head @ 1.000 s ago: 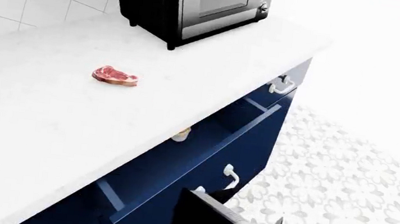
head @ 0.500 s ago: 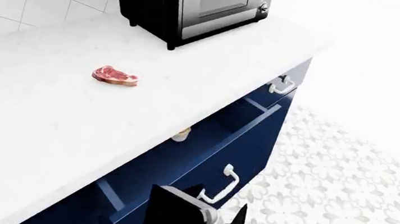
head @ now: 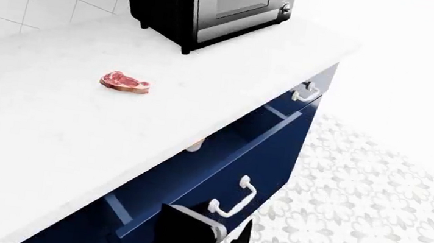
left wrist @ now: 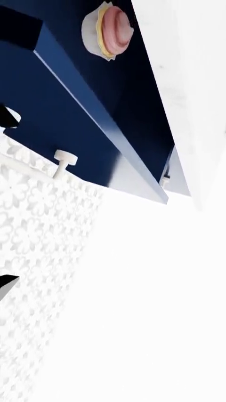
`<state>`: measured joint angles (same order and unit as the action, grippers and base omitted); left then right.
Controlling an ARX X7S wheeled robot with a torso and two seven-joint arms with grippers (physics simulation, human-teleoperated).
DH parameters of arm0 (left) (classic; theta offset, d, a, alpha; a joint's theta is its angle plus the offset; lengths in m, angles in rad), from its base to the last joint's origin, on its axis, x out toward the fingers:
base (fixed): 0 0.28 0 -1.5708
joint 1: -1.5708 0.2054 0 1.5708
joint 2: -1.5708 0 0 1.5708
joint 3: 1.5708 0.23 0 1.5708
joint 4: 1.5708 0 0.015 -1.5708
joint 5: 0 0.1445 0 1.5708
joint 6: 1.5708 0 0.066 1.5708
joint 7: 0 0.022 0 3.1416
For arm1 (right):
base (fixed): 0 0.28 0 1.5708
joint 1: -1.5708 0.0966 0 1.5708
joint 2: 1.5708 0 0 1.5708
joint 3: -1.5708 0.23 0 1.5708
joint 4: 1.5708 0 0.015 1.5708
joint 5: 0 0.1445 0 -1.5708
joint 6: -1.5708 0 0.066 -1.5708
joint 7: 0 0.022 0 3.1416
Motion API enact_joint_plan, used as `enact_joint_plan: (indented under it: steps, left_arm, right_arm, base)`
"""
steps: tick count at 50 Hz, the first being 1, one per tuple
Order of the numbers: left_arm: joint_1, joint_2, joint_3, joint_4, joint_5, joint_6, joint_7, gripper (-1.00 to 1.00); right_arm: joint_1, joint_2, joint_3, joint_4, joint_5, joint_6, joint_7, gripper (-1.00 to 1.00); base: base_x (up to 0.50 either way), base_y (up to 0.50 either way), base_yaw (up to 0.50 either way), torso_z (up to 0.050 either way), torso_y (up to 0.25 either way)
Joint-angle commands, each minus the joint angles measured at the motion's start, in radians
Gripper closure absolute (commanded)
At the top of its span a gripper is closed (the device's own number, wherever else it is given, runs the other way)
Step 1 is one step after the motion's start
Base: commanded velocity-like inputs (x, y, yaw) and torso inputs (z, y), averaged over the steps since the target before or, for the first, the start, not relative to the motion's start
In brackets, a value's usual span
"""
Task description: Close the right drawer.
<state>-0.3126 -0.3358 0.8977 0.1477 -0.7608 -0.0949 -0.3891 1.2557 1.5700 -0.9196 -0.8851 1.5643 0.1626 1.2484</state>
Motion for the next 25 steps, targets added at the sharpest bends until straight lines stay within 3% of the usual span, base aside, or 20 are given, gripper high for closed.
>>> enact_joint_plan:
  steps: [1, 25]
  left_arm:
    - [0.016, 0.019, -0.009, -0.126, 0.025, 0.044, 0.022, -1.0]
    - [-0.039, 0.106, -0.077, -0.452, 0.117, 0.202, 0.033, -1.0]
  right_arm:
    - [-0.003, 0.001, 0.003, -0.002, 0.001, -0.004, 0.0, -1.0]
    - [-0.004, 0.001, 0.017, -0.018, 0.013, 0.002, 0.016, -1.0]
  base:
    - [0.0, 0.0, 0.0, 0.0, 0.0]
    - [0.0, 0.0, 0.0, 0.0, 0.0]
